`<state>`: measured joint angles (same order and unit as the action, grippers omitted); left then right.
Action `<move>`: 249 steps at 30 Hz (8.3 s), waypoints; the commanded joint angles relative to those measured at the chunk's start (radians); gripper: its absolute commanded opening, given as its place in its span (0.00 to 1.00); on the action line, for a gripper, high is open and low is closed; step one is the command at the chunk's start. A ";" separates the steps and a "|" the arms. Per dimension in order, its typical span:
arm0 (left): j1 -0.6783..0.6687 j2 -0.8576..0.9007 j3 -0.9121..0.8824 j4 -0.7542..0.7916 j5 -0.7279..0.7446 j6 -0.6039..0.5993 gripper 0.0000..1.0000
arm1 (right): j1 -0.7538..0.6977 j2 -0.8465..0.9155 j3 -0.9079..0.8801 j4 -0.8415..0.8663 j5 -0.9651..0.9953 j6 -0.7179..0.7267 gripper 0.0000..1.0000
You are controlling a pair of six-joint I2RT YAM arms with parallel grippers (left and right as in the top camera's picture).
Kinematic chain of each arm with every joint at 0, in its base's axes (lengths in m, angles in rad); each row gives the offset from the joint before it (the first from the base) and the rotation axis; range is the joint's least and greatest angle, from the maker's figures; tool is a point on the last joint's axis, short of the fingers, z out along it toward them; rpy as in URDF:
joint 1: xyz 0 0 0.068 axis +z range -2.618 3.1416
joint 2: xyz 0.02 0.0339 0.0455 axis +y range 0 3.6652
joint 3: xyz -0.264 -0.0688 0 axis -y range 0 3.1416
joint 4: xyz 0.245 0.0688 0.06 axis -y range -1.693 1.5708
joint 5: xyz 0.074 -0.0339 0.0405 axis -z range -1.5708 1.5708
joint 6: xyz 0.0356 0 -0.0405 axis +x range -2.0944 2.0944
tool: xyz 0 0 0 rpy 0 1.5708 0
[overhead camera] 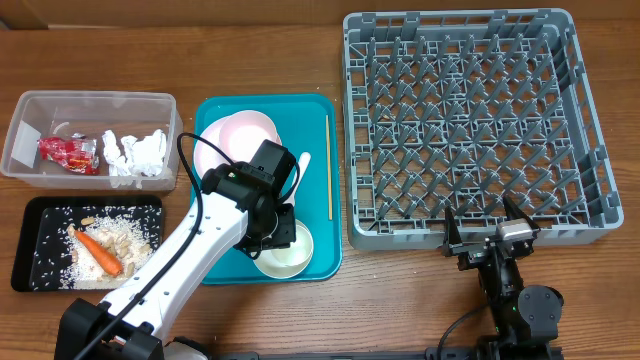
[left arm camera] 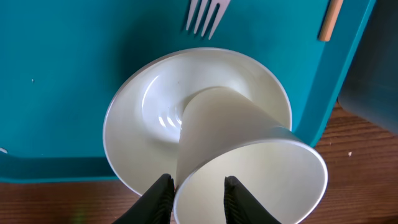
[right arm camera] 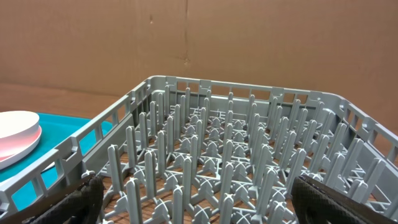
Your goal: Sort waste into correct bins and load items into the dishwasher rack
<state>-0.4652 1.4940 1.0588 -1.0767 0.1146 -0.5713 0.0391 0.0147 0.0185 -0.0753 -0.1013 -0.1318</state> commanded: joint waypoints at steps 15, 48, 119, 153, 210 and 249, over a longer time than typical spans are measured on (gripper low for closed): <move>0.000 -0.015 -0.084 0.040 -0.021 -0.012 0.17 | -0.005 -0.011 -0.011 0.004 -0.006 0.000 1.00; 0.000 -0.017 0.312 -0.256 -0.151 0.057 0.04 | -0.005 -0.011 -0.011 0.005 -0.005 0.000 1.00; 0.426 -0.069 0.502 -0.239 1.004 0.891 0.04 | -0.005 0.073 0.267 0.111 -0.901 0.526 1.00; 0.499 0.039 0.350 -0.132 1.333 1.013 0.04 | -0.028 1.041 0.743 1.043 -1.468 1.827 1.00; 0.497 0.039 0.350 -0.278 1.288 1.122 0.05 | -0.431 0.692 0.755 1.010 -1.430 2.245 1.00; 0.497 0.039 0.350 -0.274 1.262 1.136 0.04 | -0.140 1.001 0.729 1.085 -1.464 2.241 0.99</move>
<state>0.0307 1.5356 1.4082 -1.3537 1.3720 0.5350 -0.0933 1.0008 0.7498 0.9802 -1.5272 2.0228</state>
